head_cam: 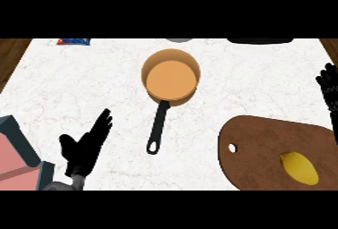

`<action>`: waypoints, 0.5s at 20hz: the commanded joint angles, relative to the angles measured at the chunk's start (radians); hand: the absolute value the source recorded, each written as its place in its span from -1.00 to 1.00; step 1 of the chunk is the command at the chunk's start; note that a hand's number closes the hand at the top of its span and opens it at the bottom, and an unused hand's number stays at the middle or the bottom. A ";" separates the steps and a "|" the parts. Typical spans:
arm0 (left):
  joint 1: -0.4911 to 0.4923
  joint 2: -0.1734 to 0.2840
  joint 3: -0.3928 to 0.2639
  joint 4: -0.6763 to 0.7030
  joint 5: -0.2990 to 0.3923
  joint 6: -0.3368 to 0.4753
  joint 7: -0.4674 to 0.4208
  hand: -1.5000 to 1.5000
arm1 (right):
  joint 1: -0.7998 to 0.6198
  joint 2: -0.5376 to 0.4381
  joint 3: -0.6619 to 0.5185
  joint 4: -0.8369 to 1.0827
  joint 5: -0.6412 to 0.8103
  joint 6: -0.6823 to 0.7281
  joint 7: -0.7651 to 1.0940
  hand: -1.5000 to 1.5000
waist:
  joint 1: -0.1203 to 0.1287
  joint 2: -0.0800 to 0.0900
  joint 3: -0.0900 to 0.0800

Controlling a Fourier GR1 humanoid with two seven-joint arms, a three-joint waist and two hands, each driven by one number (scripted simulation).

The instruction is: Pick the lemon from the cutting board and place it in the pot

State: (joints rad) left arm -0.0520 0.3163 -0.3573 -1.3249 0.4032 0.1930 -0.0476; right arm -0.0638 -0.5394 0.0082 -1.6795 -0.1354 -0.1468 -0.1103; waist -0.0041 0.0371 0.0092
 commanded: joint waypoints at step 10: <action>-0.062 0.104 -0.006 0.005 -0.034 -0.089 0.082 0.00 | 0.201 -0.018 0.040 0.053 0.073 0.175 -0.540 -1.00 | -0.039 -0.041 -0.003</action>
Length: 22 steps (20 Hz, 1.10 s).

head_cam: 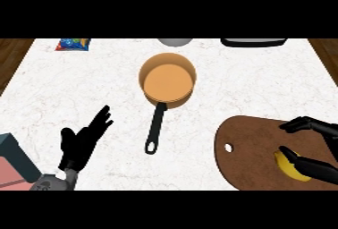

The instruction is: Pick the lemon from the cutting board and place it in the pot

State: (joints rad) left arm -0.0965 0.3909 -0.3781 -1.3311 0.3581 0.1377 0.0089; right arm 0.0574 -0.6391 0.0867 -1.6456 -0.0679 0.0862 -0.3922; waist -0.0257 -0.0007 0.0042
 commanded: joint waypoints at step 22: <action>-0.031 -0.035 0.009 -0.053 -0.074 -0.042 0.090 0.00 | 0.161 -0.285 -0.188 -0.173 -0.359 0.371 0.297 -1.00 | 0.042 0.003 -0.005</action>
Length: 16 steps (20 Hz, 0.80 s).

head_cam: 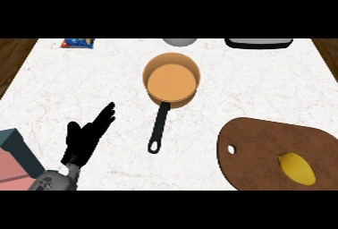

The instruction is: Pick the lemon from the cutting board and place it in the pot

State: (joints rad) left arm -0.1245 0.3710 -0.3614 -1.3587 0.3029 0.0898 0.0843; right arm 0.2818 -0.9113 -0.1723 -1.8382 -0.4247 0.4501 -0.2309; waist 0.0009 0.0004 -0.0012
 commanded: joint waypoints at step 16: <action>-0.038 -0.097 0.059 0.059 -0.084 -0.039 0.018 0.00 | -0.175 0.160 0.196 0.354 0.532 0.074 -0.155 -1.00 | -0.005 0.000 0.001</action>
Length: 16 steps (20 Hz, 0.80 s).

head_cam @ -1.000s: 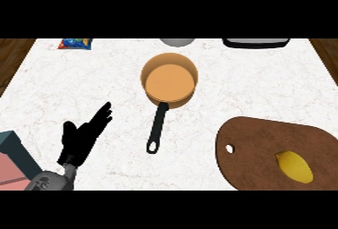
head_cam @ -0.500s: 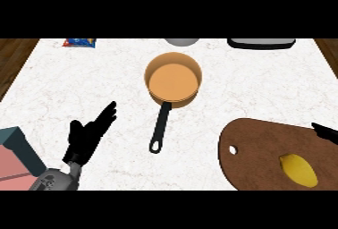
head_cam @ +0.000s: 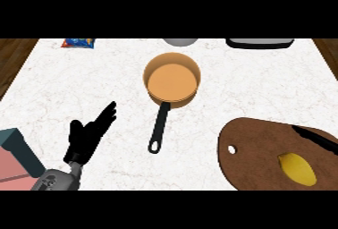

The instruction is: Pick the lemon from the cutting board and place it in the pot

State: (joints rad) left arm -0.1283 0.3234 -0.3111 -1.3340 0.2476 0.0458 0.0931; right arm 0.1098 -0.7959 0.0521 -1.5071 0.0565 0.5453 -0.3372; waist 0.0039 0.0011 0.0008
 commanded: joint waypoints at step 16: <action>0.011 -0.014 0.073 -0.030 -0.045 -0.064 0.031 0.00 | -0.141 0.167 0.009 0.349 -0.054 0.197 -0.194 -1.00 | 0.001 -0.001 -0.001</action>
State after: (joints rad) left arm -0.1107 0.2842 -0.2632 -1.3557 0.1908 0.0125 0.1170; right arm -0.0285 -0.6871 0.0370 -1.1762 0.0472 0.6471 -0.4955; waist 0.0052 0.0008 0.0003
